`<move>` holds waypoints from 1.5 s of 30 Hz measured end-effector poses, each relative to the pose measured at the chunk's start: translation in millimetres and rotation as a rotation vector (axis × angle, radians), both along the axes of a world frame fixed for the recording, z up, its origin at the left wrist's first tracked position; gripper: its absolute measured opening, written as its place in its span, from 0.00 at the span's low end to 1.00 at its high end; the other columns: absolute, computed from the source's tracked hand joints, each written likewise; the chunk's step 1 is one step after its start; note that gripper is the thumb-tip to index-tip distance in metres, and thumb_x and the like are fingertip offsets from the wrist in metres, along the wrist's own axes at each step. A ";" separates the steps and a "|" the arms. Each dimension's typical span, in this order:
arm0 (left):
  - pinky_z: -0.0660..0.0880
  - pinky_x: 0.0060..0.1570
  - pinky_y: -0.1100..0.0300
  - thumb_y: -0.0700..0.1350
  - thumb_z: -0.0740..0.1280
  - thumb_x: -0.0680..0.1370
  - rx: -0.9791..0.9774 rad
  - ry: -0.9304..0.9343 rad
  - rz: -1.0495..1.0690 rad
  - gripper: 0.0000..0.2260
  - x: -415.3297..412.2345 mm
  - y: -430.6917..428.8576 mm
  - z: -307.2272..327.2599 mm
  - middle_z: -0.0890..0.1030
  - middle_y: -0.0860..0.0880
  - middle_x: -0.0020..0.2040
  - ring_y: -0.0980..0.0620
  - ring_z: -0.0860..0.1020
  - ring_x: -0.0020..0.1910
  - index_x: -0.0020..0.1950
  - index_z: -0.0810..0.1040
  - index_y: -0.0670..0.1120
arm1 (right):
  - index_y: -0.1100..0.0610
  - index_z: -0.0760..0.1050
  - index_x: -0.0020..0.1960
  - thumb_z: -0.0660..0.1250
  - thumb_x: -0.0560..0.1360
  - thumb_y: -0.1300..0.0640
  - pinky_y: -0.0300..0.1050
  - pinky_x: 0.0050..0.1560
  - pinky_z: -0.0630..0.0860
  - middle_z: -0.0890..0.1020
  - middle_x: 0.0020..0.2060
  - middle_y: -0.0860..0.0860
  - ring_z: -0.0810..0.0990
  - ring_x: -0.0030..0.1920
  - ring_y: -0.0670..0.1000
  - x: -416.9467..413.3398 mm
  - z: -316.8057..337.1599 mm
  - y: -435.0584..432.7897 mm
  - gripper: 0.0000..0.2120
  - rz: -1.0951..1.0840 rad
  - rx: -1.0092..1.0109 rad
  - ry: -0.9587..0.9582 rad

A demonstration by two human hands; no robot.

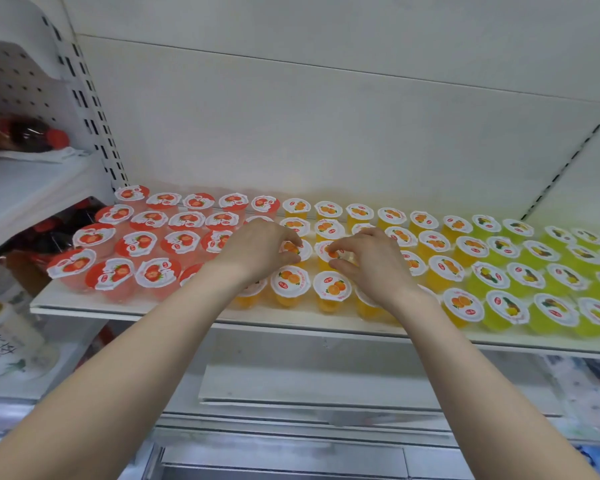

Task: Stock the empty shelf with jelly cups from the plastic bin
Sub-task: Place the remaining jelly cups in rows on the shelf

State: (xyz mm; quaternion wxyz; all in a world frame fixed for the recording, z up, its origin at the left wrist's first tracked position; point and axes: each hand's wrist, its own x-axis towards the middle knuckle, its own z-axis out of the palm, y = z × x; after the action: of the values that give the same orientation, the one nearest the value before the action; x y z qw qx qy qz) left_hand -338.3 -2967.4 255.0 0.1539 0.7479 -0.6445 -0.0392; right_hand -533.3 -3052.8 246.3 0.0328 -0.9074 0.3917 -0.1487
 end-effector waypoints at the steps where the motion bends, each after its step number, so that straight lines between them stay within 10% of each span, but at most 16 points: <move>1: 0.73 0.47 0.56 0.56 0.67 0.77 -0.011 -0.008 0.005 0.14 -0.7 1.3 -0.6 0.83 0.50 0.55 0.49 0.78 0.54 0.61 0.80 0.57 | 0.43 0.78 0.61 0.63 0.78 0.44 0.53 0.62 0.66 0.81 0.59 0.45 0.69 0.66 0.52 -0.7 -0.5 0.8 0.13 -0.002 0.001 0.008; 11: 0.69 0.57 0.53 0.62 0.62 0.77 -0.268 -0.003 -0.022 0.19 -8.1 45.6 -23.5 0.79 0.52 0.59 0.47 0.73 0.59 0.61 0.80 0.53 | 0.52 0.82 0.54 0.64 0.77 0.43 0.53 0.59 0.71 0.84 0.50 0.46 0.76 0.59 0.53 -36.7 -31.4 44.5 0.15 0.081 -0.173 -0.414; 45: 0.71 0.59 0.51 0.56 0.75 0.69 -0.307 -0.176 0.155 0.27 48.0 136.0 -43.5 0.77 0.47 0.62 0.44 0.72 0.62 0.65 0.75 0.49 | 0.50 0.78 0.59 0.70 0.69 0.40 0.55 0.60 0.68 0.81 0.55 0.49 0.75 0.60 0.56 53.3 -26.2 92.5 0.23 0.214 -0.228 -0.124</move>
State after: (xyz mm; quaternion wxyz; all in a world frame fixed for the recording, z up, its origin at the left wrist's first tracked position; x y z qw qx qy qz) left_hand -290.3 -2831.3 211.5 0.2117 0.7637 -0.5942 0.1373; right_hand -480.0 -2960.3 220.1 -0.0307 -0.9308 0.2707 -0.2437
